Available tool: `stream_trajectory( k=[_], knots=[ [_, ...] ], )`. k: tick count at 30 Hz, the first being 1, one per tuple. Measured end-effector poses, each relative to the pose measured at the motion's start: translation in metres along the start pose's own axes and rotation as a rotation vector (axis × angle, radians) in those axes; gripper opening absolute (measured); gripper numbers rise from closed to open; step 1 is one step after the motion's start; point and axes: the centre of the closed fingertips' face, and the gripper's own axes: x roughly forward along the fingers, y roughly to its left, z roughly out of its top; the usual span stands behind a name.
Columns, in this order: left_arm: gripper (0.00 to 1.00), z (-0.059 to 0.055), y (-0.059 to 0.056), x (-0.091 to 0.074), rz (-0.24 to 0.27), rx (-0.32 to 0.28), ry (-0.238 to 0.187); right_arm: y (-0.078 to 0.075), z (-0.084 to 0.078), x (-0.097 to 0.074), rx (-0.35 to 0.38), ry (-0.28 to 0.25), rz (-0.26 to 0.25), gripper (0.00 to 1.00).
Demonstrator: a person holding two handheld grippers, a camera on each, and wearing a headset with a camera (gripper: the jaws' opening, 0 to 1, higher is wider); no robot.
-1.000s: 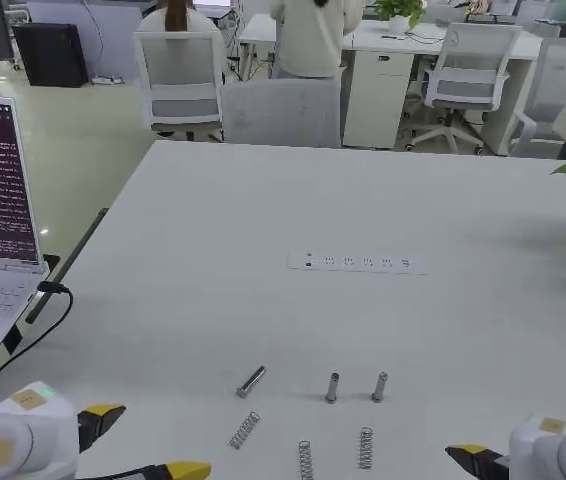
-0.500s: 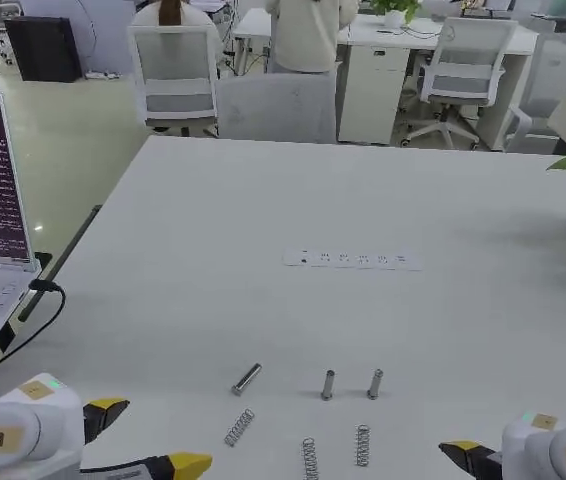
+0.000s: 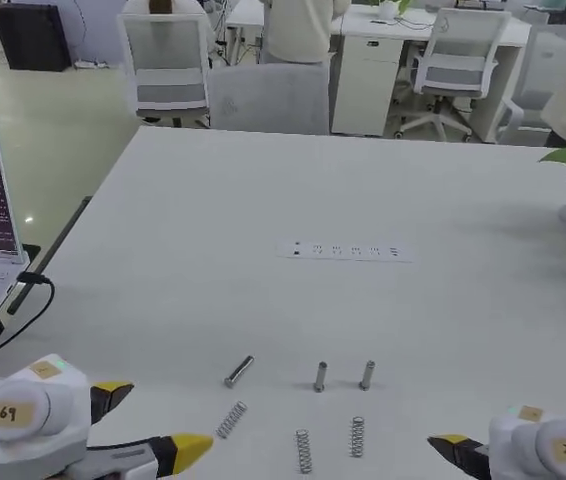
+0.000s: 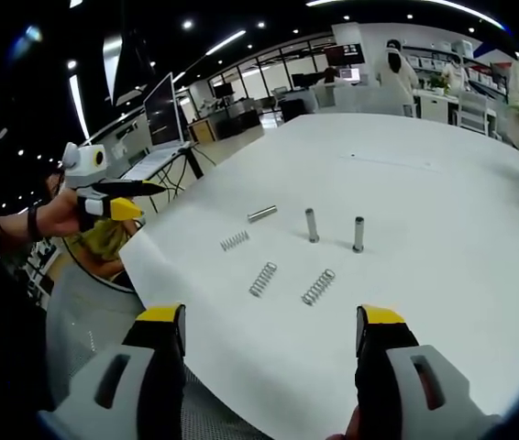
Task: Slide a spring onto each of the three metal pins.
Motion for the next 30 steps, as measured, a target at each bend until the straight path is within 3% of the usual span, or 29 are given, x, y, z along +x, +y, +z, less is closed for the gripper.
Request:
stream_trajectory(
  k=[16,30],
  knots=[
    [0.75,0.002,0.007,0.024,-0.038,0.011,0.015,-0.002,-0.003,0.0,0.012,0.006,-0.01,0.74],
    [0.74,0.004,0.017,0.048,-0.049,0.019,0.053,-0.002,-0.002,0.005,0.014,0.014,-0.002,0.74]
  ],
)
